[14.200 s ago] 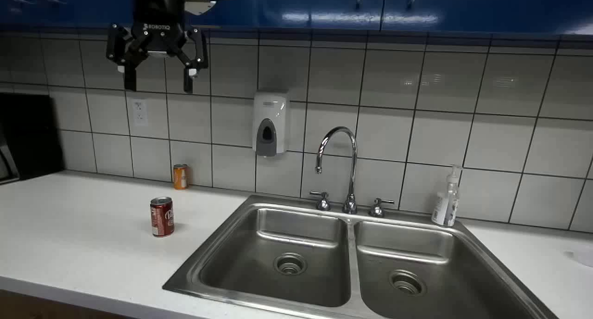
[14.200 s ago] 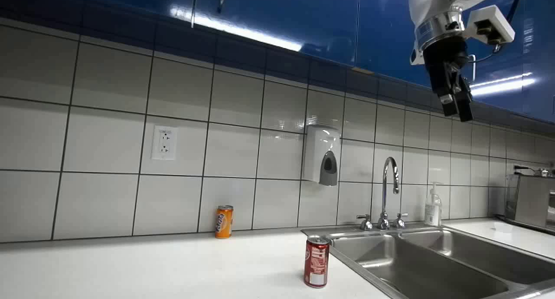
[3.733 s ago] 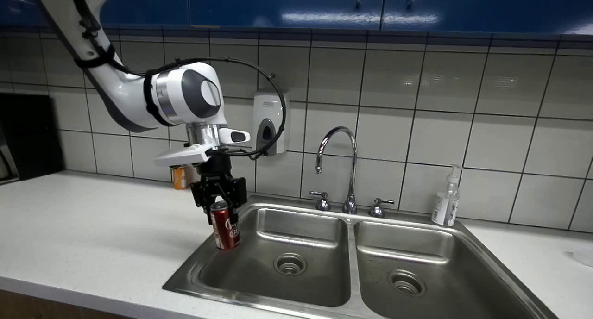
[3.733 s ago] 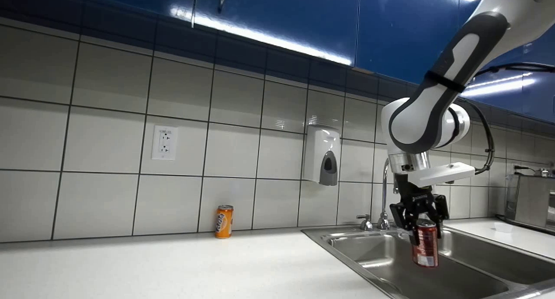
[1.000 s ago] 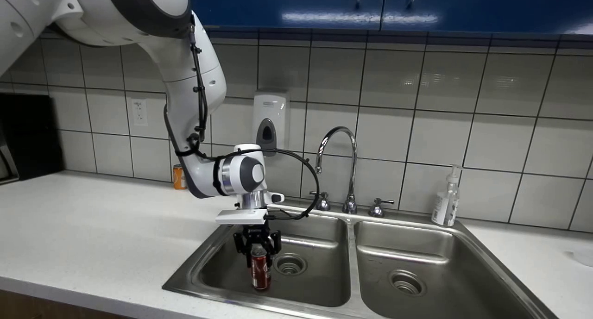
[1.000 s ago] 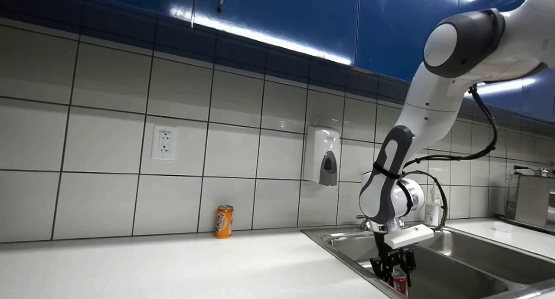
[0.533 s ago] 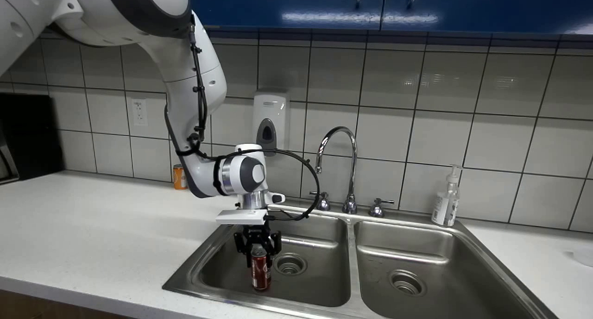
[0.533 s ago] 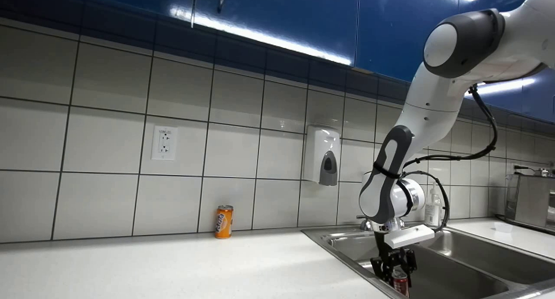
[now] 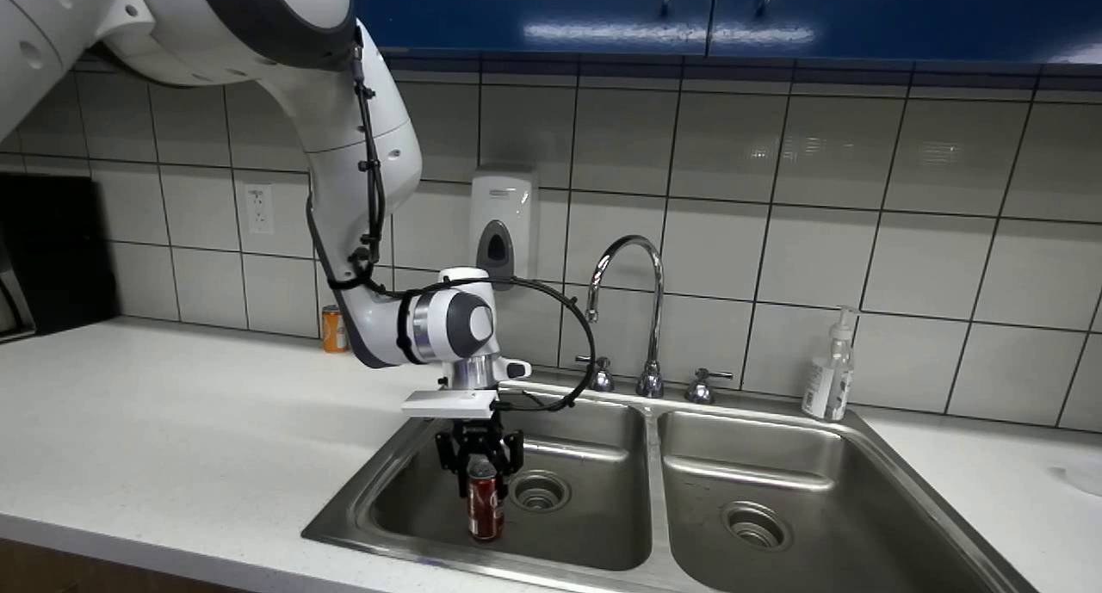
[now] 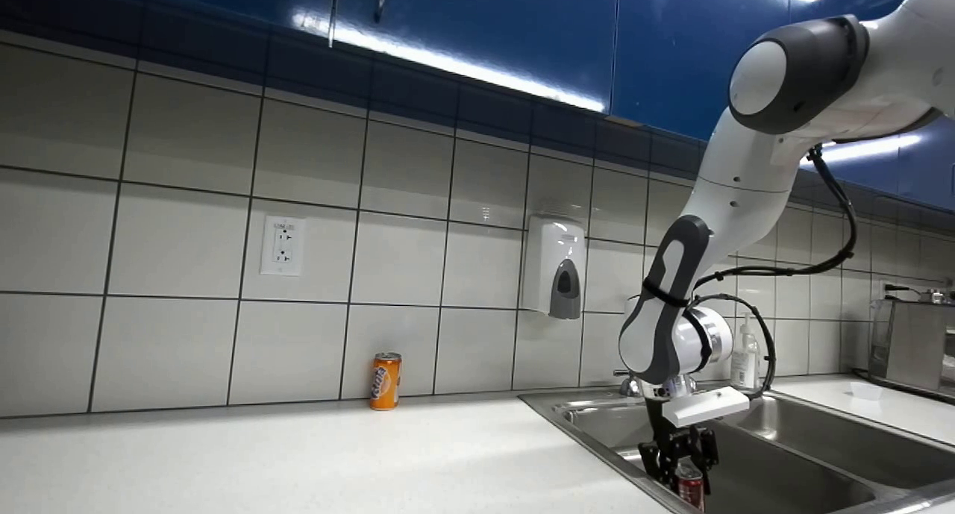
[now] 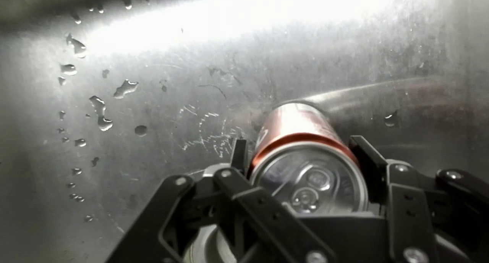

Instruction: Pick up the brown dr pepper can and put it in the left side of the sink

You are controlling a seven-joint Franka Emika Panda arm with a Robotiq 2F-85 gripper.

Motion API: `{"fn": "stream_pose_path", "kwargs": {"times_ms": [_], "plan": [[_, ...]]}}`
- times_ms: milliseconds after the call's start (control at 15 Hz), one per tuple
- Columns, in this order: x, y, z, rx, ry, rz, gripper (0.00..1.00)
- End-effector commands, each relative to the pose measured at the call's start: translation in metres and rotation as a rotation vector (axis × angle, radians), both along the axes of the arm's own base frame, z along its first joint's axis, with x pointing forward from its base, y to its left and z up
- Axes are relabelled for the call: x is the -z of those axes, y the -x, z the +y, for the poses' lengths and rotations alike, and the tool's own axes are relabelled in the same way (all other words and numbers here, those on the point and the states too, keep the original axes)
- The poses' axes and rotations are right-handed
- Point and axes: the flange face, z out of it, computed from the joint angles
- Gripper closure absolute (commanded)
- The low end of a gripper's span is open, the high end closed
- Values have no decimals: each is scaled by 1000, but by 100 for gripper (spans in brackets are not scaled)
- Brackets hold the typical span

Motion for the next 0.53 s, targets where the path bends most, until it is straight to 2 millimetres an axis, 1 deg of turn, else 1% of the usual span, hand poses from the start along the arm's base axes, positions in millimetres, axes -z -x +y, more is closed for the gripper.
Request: {"fn": "stream_pose_path", "kwargs": {"times_ms": [0,133,333,467], "plan": [[-12,5,-3,0,-9,-13,7],[-13,4,-4,0,-9,-14,0],[-16,5,-4,2,-8,-14,0],[-21,6,-4,3,-7,-19,0]]}}
